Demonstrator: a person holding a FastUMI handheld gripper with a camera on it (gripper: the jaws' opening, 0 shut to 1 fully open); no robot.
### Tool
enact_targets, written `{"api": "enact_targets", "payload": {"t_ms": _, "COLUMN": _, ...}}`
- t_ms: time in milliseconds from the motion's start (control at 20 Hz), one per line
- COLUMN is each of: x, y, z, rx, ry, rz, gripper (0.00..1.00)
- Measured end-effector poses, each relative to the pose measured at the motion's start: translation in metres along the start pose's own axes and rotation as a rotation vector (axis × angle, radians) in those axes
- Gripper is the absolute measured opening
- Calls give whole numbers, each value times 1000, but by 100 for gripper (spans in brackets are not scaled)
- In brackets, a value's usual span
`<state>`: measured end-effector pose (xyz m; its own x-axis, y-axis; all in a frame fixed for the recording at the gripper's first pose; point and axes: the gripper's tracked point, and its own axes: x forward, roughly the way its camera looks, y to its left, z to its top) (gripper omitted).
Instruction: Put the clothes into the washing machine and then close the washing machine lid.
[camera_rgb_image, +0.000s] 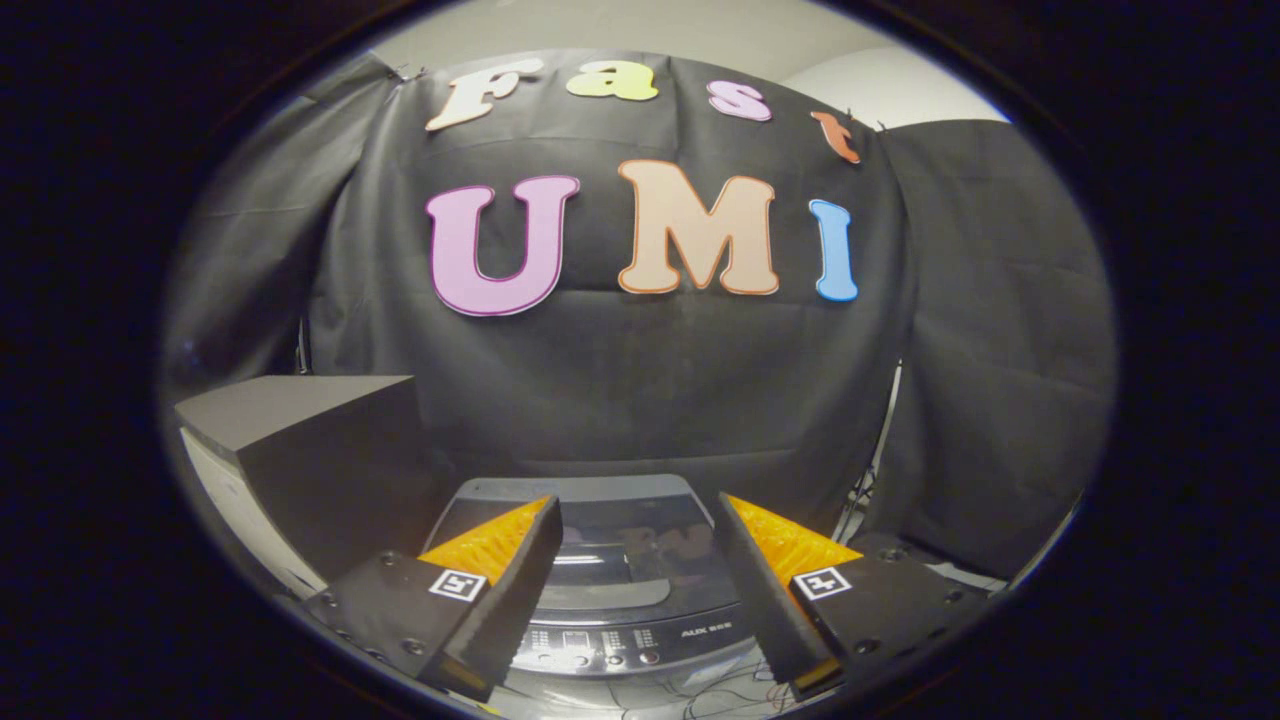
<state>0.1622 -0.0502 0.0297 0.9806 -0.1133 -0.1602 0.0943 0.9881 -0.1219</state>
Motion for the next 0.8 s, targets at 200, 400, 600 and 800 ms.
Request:
{"api": "enact_targets", "payload": {"t_ms": 200, "x": -23, "y": -5, "z": -4, "rx": -2, "ry": -22, "rz": 32, "gripper": 95}}
{"api": "enact_targets", "payload": {"t_ms": 400, "x": -38, "y": -5, "z": -7, "rx": 6, "ry": -22, "rz": 74, "gripper": 96}}
{"api": "enact_targets", "payload": {"t_ms": 600, "x": -55, "y": -1, "z": -2, "rx": 55, "ry": -58, "rz": 101, "gripper": 96}}
{"api": "enact_targets", "payload": {"t_ms": 800, "x": -72, "y": 16, "z": -10, "rx": 82, "ry": -59, "rz": 161, "gripper": 95}}
